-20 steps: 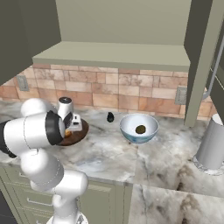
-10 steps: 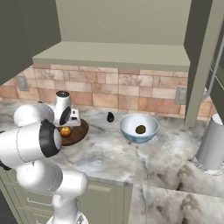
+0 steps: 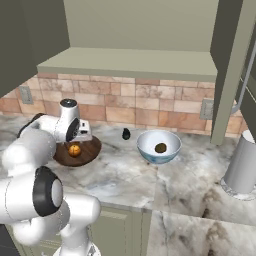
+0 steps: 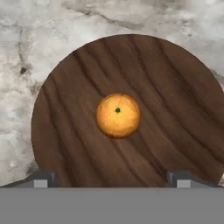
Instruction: Pick both bowls and place them on the counter. Then place the kiwi in one bowl and place the orange in the other bowl.
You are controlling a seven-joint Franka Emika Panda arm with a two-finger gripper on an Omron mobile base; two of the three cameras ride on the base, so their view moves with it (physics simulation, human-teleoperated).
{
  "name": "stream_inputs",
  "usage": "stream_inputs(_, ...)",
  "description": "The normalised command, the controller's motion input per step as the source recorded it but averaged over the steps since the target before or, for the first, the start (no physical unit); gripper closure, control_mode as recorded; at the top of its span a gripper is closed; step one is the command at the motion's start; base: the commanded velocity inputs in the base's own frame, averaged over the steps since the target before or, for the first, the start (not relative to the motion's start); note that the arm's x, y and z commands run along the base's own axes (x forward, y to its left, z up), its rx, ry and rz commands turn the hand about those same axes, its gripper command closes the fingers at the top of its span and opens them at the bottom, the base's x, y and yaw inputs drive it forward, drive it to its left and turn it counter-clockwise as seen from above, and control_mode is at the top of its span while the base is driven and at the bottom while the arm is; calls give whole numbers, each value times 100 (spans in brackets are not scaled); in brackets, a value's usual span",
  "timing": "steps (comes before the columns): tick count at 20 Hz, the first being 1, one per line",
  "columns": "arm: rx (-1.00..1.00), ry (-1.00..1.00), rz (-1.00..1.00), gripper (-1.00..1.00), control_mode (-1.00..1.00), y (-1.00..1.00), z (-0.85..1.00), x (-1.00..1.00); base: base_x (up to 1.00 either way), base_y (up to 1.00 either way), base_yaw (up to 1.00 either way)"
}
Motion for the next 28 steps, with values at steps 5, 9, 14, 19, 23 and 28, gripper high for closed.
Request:
stream_inputs(5,0,-21,0,-100,-100,-38,22,-60,0,0,0)
stream_inputs(9,0,-31,0,-100,-100,-31,42,-59,0,0,0)
stream_inputs(14,0,-16,-8,-100,-100,-30,38,-65,0,0,0)
stream_inputs(19,0,-7,-18,-100,-100,-31,34,-66,0,0,0)
stream_inputs(23,0,0,-16,-100,-100,-29,44,-56,0,0,0)
stream_inputs(28,1,0,-11,-100,-100,-35,36,-65,0,0,0)
